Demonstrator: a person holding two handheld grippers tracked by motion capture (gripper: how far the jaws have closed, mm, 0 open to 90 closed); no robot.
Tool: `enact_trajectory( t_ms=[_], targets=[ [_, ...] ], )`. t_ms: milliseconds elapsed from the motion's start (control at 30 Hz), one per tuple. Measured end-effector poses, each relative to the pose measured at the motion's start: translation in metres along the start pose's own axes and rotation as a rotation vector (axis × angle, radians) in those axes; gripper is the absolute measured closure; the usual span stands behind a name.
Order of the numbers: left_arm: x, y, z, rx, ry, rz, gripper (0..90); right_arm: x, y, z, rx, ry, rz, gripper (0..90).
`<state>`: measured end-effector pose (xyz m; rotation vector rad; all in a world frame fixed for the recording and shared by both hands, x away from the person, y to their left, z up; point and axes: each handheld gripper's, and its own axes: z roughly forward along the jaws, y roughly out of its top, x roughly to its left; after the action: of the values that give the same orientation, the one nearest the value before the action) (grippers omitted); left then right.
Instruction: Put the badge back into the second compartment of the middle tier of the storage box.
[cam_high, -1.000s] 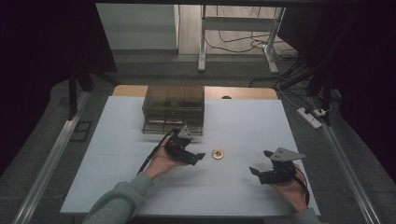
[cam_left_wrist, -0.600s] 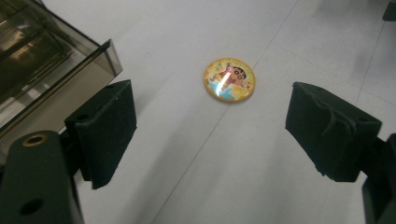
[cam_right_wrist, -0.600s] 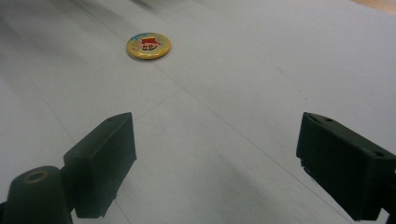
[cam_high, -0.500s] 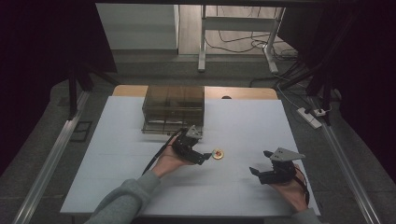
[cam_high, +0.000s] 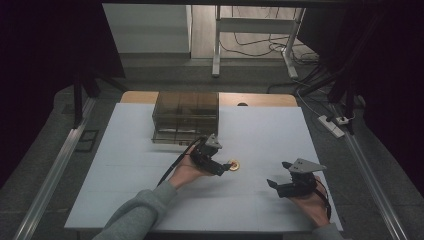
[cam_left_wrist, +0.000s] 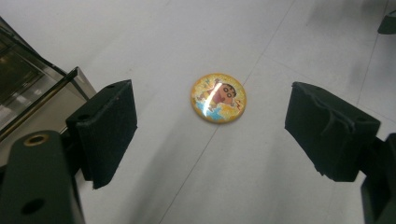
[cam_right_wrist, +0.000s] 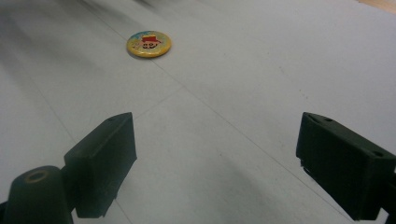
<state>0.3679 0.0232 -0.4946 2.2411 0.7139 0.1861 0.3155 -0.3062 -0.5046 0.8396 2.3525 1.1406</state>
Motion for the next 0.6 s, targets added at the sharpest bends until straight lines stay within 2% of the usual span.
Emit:
enact_trajectory(
  t_ms=[433,600],
  targets=[
    [-0.002,0.006,0.012,0.019,-0.013,0.017,17.1,0.000,0.000,-0.001,-0.005,0.000,0.003,11.7],
    [-0.003,0.012,0.017,0.040,-0.015,0.037,17.3,0.000,0.000,-0.001,-0.002,0.000,0.001,11.8]
  ],
)
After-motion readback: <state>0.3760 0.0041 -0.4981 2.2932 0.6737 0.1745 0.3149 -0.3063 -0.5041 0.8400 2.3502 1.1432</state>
